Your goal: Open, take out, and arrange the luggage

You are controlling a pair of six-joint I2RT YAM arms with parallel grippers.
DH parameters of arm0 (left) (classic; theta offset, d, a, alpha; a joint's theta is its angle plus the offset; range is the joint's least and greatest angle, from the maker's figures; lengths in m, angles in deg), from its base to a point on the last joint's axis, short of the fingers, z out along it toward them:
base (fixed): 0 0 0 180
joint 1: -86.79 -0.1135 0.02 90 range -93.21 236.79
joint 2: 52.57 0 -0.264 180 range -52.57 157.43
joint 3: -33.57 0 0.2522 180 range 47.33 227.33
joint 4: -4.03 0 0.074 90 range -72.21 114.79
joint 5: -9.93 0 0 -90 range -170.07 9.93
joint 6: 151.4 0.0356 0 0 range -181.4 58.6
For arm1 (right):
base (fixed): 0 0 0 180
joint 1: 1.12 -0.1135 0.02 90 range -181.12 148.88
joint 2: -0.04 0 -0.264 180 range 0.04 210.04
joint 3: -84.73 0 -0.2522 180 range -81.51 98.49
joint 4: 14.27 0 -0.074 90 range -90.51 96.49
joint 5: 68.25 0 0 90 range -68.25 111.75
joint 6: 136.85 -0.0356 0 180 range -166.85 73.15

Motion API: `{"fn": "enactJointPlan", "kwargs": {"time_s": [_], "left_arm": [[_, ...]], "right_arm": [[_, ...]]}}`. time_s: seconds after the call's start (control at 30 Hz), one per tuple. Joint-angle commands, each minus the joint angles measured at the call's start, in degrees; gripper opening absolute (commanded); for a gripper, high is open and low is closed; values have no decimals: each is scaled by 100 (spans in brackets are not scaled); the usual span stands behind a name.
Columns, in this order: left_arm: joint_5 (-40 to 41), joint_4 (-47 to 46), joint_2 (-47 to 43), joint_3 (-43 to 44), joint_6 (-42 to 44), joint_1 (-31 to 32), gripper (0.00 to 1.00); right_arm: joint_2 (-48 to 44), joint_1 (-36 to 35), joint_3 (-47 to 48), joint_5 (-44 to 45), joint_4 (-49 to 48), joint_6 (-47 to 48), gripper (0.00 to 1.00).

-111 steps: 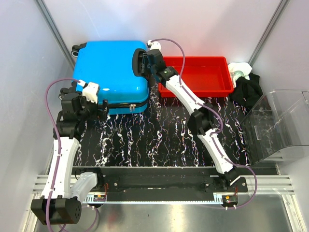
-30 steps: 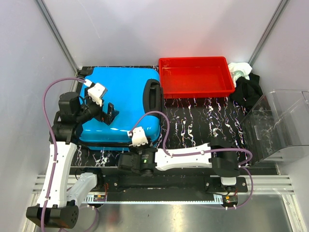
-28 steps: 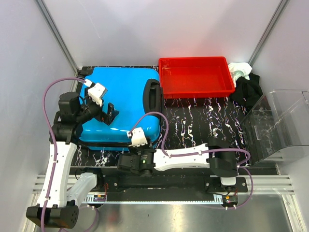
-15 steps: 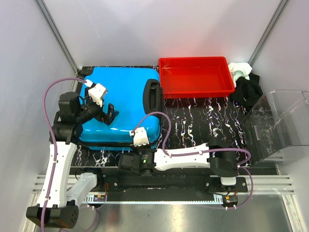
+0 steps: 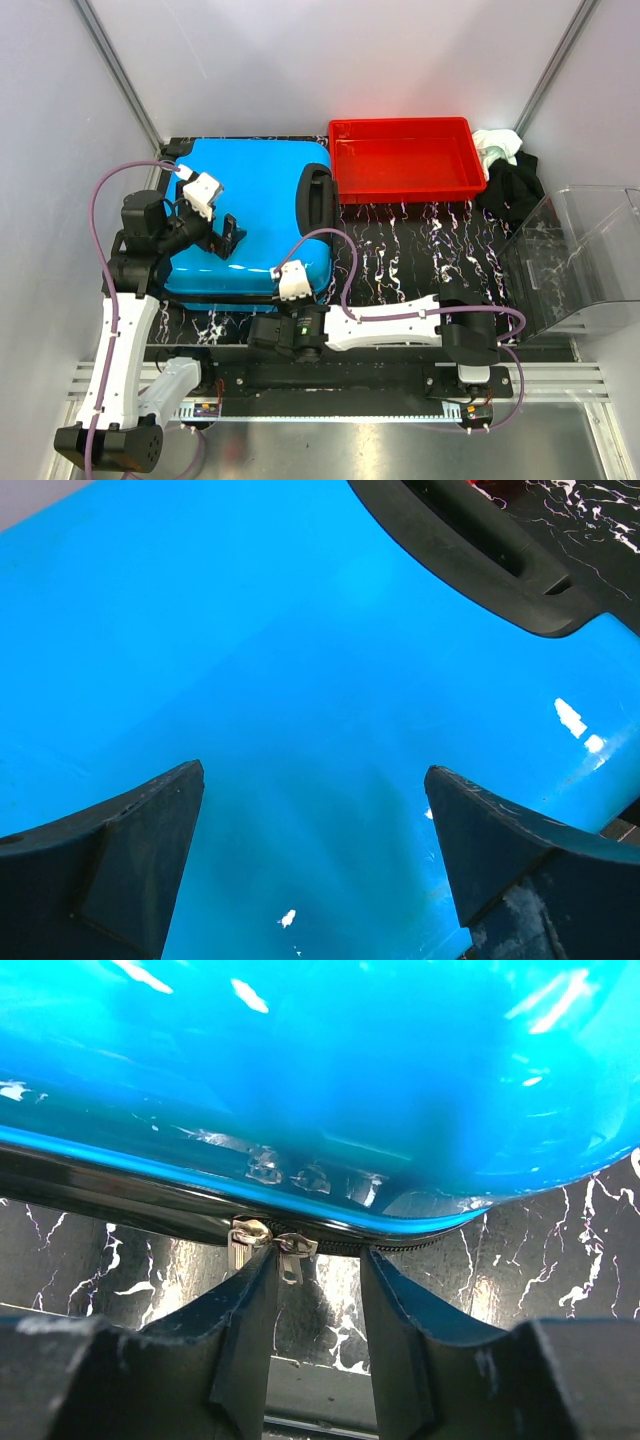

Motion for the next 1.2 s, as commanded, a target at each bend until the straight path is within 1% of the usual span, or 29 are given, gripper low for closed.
{"fn": "enactJointPlan", "kwargs": {"time_s": [0.0, 0.13, 0.17, 0.33, 0.47, 0.63, 0.7, 0.9, 1.17], "left_arm": [[-150, -208, -37, 15, 88, 13, 98], [-132, -208, -28, 15, 105, 13, 98], [-150, -208, -36, 15, 105, 13, 98], [-123, -217, -37, 24, 123, 13, 98], [-115, -208, -28, -2, 149, 13, 98], [-123, -208, -10, -11, 149, 13, 98], [-132, -208, -19, 6, 149, 13, 98], [-150, -208, -19, 24, 123, 22, 98], [-115, -200, -19, 7, 158, 22, 98]], "right_arm": [[-298, 186, 8, 277, -149, -42, 43], [-220, 239, 59, 76, -517, 308, 42], [-167, 239, 112, 14, -553, 509, 43], [114, 230, 402, -268, -553, 810, 46], [36, 222, 298, -154, -553, 697, 47], [-245, 248, -1, 180, -536, 424, 39], [-298, 248, -54, 311, -562, 459, 36], [-149, 353, -37, 198, -501, 547, 35], [-544, 345, -309, -13, -343, 301, 34]]}}
